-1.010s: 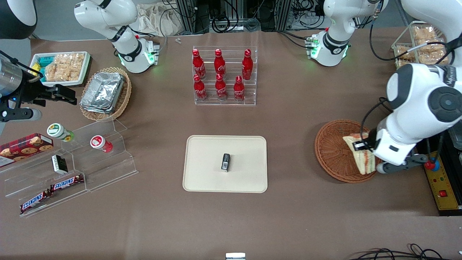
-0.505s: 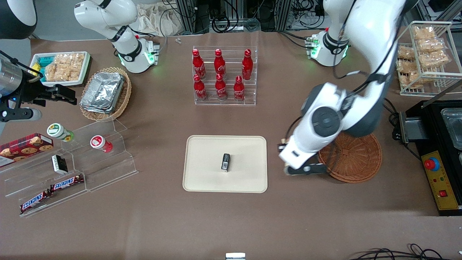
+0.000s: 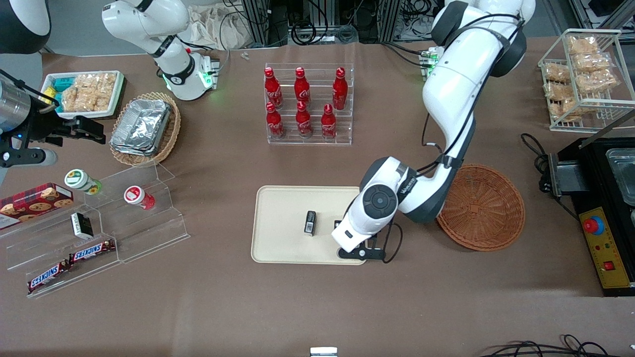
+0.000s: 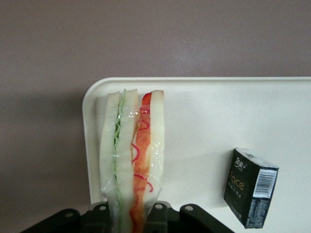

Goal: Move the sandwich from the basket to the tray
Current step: 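Lower the sandwich onto the tray beside the black object and release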

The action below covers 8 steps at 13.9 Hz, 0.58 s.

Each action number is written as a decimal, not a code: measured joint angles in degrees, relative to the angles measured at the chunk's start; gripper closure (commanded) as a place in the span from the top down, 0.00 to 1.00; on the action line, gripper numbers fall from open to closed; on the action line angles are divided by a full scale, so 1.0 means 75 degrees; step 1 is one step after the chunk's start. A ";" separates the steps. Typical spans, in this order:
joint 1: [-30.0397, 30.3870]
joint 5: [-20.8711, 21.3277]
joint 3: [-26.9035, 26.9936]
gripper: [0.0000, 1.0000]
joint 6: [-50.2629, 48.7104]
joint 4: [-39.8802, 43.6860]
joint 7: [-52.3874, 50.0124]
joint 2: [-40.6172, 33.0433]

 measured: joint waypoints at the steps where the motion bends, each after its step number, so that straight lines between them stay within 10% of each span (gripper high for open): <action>1: -0.0026 0.0000 0.0006 0.04 0.0005 0.0012 0.0006 0.0057; 4: -0.0058 0.0001 0.0008 0.08 0.0001 0.0009 0.0040 0.0130; 5: -0.0071 0.0001 0.0009 0.25 -0.0001 -0.0010 0.0040 0.0150; 7: -0.0093 0.0001 0.0011 1.00 -0.0003 -0.0049 0.0040 0.0192; 8: -0.0096 0.0001 0.0012 1.00 0.0007 -0.0052 0.0037 0.0220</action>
